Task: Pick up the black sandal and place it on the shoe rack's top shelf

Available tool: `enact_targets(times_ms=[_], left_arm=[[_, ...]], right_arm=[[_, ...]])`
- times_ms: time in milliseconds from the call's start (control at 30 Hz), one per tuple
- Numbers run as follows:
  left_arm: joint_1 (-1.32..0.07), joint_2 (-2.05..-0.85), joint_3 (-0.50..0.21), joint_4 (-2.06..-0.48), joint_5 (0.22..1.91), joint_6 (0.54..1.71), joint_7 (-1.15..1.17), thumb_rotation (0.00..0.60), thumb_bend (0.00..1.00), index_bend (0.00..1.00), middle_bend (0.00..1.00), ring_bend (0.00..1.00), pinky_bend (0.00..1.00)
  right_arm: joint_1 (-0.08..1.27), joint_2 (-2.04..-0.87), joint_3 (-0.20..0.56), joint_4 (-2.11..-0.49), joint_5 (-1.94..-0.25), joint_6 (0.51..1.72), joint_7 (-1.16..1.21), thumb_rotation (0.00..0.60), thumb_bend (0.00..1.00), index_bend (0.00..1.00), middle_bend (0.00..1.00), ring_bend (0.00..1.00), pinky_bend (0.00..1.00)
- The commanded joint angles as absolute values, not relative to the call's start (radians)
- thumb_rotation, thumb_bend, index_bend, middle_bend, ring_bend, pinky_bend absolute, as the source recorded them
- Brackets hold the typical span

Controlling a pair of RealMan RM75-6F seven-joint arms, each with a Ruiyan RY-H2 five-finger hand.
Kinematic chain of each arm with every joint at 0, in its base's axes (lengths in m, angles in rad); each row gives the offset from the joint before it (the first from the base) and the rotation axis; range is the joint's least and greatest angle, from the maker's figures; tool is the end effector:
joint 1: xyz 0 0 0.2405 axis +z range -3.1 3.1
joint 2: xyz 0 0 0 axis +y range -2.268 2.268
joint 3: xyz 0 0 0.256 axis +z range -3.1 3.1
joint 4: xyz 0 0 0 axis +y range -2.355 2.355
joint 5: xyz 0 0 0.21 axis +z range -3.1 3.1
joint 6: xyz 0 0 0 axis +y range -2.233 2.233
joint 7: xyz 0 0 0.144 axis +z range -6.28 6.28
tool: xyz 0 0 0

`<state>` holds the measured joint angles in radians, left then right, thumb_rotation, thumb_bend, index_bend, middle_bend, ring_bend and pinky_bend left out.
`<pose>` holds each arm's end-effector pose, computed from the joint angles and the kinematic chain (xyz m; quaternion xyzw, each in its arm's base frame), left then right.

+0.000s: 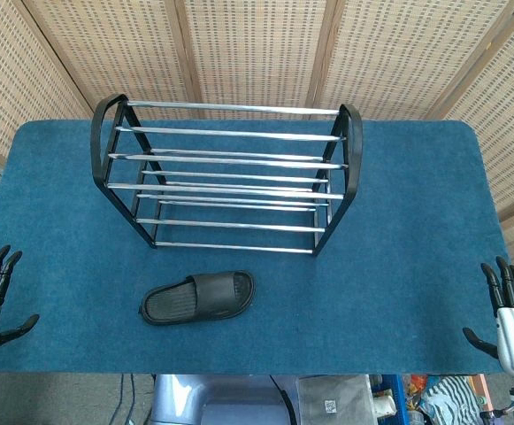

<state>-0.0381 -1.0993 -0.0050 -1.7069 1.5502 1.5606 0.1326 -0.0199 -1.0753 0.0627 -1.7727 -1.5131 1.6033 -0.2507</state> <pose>-0.2944 0.1563 0.1587 -0.6050 -0.3649 -0.3761 0.5995 -0.2912 -0.1503 0.1764 0.5772 -0.3399 0.3535 0.6530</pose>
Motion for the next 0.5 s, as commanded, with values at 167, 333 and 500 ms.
enact_targets(times_ms=[167,333,500], left_arm=[[-0.052,-1.085,0.008,-1.697,1.583,1.536,0.082,0.600,0.19,0.00,0.00,0.00,0.00],[-0.116,-1.064,0.046,-1.659,1.657,1.434,-0.082,0.600,0.20,0.00,0.00,0.00,0.00],[-0.215,-1.072,0.067,-1.618,1.704,1.293,-0.264,0.600,0.62,0.00,0.00,0.00,0.00]], right_arm=[[-0.023,-1.069,0.057,-1.775,-1.522,1.602,-0.232,0.600,0.00,0.00,0.00,0.00,0.00],[-0.024,-1.057,0.054,-1.781,-1.523,1.596,-0.209,0.600,0.00,0.00,0.00,0.00,0.00],[-0.025,-1.043,0.056,-1.788,-1.521,1.595,-0.187,0.600,0.00,0.00,0.00,0.00,0.00]])
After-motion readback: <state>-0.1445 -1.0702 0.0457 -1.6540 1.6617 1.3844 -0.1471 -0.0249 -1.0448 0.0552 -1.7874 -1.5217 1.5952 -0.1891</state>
